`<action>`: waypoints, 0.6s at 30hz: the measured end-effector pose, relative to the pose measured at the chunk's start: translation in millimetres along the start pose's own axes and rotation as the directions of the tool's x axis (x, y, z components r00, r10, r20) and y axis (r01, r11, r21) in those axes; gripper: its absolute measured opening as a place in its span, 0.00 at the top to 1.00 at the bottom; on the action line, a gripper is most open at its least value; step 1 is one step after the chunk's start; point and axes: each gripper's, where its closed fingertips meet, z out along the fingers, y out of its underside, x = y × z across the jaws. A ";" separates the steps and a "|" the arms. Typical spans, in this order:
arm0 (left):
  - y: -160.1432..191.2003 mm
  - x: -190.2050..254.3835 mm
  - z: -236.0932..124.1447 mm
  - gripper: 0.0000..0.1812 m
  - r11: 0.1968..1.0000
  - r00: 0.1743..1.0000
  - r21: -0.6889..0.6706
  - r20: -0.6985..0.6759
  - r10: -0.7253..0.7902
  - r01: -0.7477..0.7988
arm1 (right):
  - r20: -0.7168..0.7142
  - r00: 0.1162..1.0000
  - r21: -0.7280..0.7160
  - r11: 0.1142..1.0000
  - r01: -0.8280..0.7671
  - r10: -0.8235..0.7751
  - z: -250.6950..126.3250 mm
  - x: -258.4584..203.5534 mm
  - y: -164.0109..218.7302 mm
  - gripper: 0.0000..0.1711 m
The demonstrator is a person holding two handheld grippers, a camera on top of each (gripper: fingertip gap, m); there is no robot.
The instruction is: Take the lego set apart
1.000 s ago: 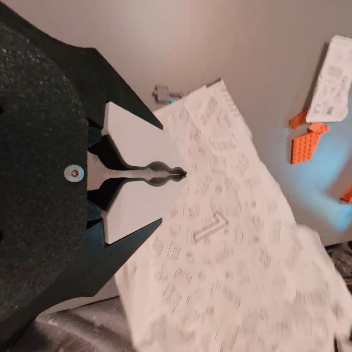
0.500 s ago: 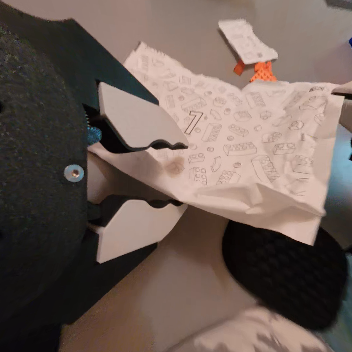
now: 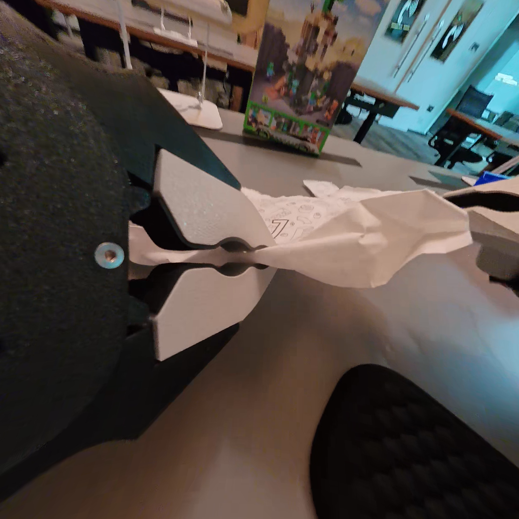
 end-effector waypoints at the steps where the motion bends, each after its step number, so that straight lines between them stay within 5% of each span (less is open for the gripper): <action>1: -0.8 -1.6 -0.1 1.00 1.000 0.999 -0.003 0.028 0.019 -0.019 | 0.019 0.997 -0.010 0.998 -0.069 0.069 -2.1 -2.1 1.0 0.89; 5: -3.4 -9.1 -1.6 1.00 0.999 0.993 -0.019 0.107 0.047 -0.045 | 0.151 0.912 -0.065 0.924 -0.376 0.381 -8.3 -24.1 3.6 0.77; 11: -4.3 -7.5 3.1 1.00 0.982 0.969 -0.082 0.163 0.184 -0.172 | 0.431 0.481 -0.085 0.565 -0.821 0.764 2.2 -53.3 -38.3 0.60; 15: -6.5 -3.0 8.0 1.00 0.946 0.926 -0.153 0.208 0.314 -0.287 | 0.375 0.359 -0.081 0.416 -0.906 0.855 23.0 -29.1 -38.2 0.59; 18: -7.5 3.2 11.0 1.00 0.912 0.891 -0.189 0.215 0.400 -0.364 | 0.332 0.392 -0.098 0.445 -0.890 0.858 38.6 -24.4 -30.2 0.77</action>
